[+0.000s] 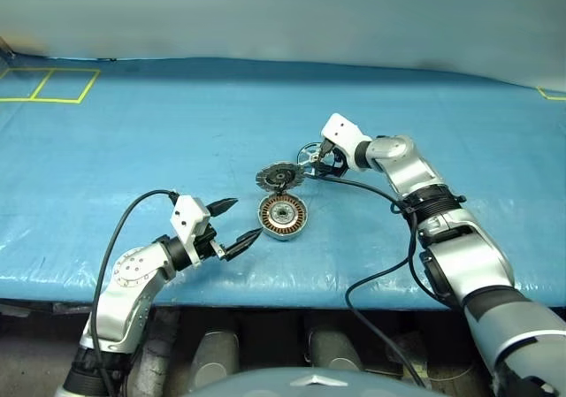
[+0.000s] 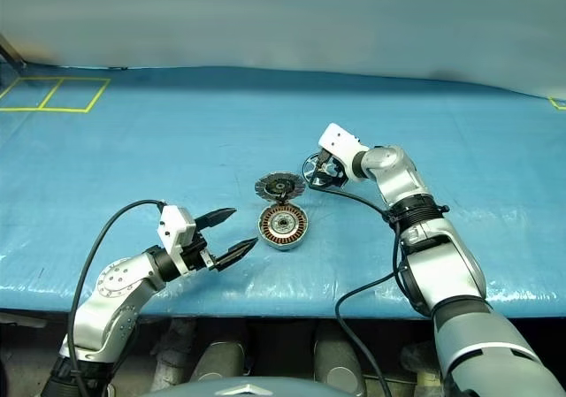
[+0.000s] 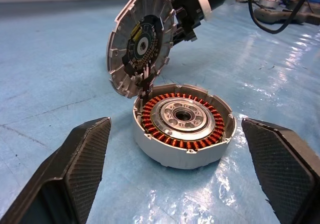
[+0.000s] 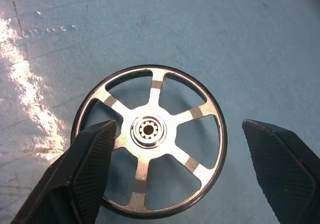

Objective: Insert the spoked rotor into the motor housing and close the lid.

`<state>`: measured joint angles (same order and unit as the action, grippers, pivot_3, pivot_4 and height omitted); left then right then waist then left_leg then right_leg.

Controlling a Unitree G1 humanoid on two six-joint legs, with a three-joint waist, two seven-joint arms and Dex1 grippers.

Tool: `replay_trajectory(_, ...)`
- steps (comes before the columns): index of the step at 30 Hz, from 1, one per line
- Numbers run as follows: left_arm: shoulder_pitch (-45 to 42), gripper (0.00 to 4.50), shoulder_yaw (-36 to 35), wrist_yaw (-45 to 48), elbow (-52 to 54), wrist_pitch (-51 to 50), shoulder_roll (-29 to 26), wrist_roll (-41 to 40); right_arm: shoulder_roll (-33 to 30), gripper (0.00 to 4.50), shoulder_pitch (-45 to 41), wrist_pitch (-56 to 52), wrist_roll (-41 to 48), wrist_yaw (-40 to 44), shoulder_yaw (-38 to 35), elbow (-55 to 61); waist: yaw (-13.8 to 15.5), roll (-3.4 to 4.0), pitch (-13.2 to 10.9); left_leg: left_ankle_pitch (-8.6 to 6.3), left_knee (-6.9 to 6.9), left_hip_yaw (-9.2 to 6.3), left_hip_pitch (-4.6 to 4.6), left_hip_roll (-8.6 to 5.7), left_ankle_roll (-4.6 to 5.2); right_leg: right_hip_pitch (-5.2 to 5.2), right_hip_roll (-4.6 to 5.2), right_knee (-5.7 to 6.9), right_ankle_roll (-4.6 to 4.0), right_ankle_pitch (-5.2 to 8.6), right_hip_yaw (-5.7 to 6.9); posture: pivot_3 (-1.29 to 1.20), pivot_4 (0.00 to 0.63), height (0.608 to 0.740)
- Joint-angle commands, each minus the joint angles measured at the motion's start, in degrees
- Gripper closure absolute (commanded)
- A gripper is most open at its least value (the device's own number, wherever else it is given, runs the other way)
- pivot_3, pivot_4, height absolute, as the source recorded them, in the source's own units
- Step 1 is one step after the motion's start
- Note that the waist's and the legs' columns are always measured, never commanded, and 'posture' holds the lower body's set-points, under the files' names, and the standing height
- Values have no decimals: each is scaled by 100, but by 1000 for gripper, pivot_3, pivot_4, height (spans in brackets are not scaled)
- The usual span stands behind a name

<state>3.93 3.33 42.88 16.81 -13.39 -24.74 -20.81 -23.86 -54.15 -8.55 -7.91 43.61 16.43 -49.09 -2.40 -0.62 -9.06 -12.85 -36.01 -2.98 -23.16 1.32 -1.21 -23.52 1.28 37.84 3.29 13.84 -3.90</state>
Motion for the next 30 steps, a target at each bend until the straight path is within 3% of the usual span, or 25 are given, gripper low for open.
replay_trajectory(1,17,0,23,-36,296,38,10,-24,-51,238,-215,101,66,69,-223,19,-4,0,0,0,0,0,0,0,0,0,0,0,0,0,0,0,150,740)
replay_trajectory(13,-60,0,130,41,14,198,27,40,-45,238,27,27,-100,40,-196,298,-5,1,0,0,-1,0,0,0,0,0,0,3,0,0,0,0,150,740)
replay_trajectory(17,-34,0,151,164,-205,368,17,73,-151,1138,144,-54,-94,66,-238,409,-2,1,0,0,-2,0,0,0,0,1,0,3,0,-1,0,0,150,740)
replay_trajectory(30,-138,0,149,373,-698,701,16,98,-117,1138,565,-173,-92,-29,-237,946,-8,3,0,1,-8,0,2,-1,-1,2,0,8,1,-1,0,0,150,740)
